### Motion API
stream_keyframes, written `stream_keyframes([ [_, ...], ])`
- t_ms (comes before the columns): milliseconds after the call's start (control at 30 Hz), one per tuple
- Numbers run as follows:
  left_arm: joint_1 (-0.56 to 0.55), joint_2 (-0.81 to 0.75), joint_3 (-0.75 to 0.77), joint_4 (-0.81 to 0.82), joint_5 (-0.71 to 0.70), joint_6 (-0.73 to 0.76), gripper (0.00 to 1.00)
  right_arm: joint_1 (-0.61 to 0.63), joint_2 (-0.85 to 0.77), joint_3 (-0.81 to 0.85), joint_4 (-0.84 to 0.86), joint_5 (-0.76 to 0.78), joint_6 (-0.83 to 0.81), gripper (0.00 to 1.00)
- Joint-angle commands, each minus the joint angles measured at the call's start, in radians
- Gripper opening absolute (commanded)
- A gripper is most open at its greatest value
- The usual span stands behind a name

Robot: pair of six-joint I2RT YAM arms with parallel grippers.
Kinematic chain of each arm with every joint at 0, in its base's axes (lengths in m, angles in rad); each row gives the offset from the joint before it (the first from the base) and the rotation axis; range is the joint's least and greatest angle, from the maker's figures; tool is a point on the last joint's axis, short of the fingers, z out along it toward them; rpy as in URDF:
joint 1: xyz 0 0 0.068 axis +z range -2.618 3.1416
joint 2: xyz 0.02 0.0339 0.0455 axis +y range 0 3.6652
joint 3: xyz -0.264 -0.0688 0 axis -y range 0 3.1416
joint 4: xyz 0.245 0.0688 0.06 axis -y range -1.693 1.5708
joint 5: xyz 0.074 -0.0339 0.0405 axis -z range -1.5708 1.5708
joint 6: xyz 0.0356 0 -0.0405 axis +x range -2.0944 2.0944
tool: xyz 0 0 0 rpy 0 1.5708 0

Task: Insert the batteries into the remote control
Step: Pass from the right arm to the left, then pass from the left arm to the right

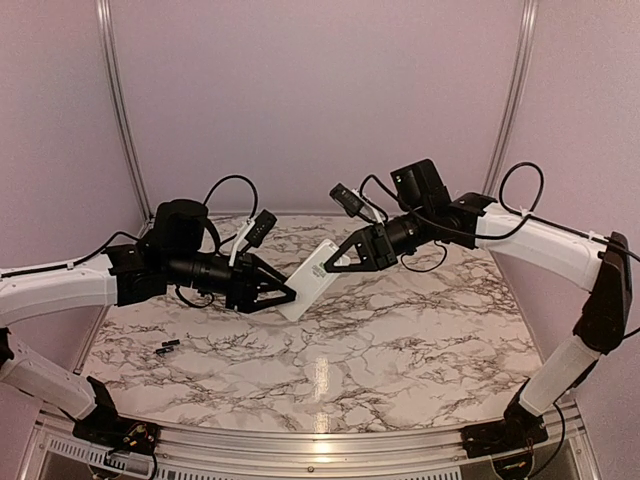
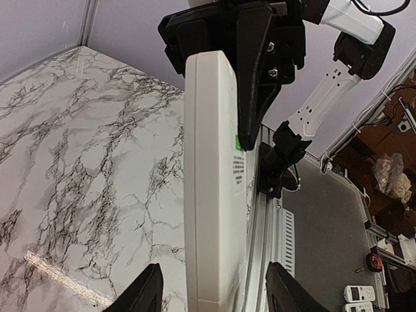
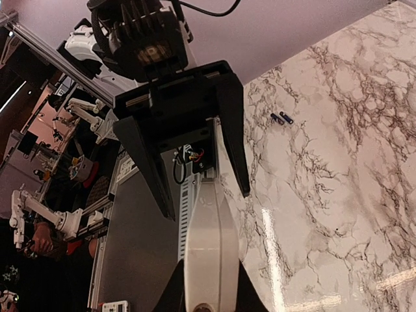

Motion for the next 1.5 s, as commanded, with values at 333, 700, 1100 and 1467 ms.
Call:
stream_keyframes([
  [333,0.005,0.02,0.014,0.1,0.111,-0.081,0.19,0.034,0.017,0.091,-0.022,-0.033,-0.04,0.04],
  [700,0.008,-0.066,-0.08,0.322,0.034,-0.216,0.0,0.027,-0.103,-0.13,0.483,0.041,0.311,0.78],
  [1100,0.008,-0.119,-0.155,0.547,-0.051,-0.353,0.0,0.055,-0.083,-0.269,0.92,0.135,0.595,0.74],
  [1467,0.008,-0.092,-0.177,0.631,-0.072,-0.407,0.0,0.097,-0.017,-0.234,1.015,0.166,0.659,0.57],
])
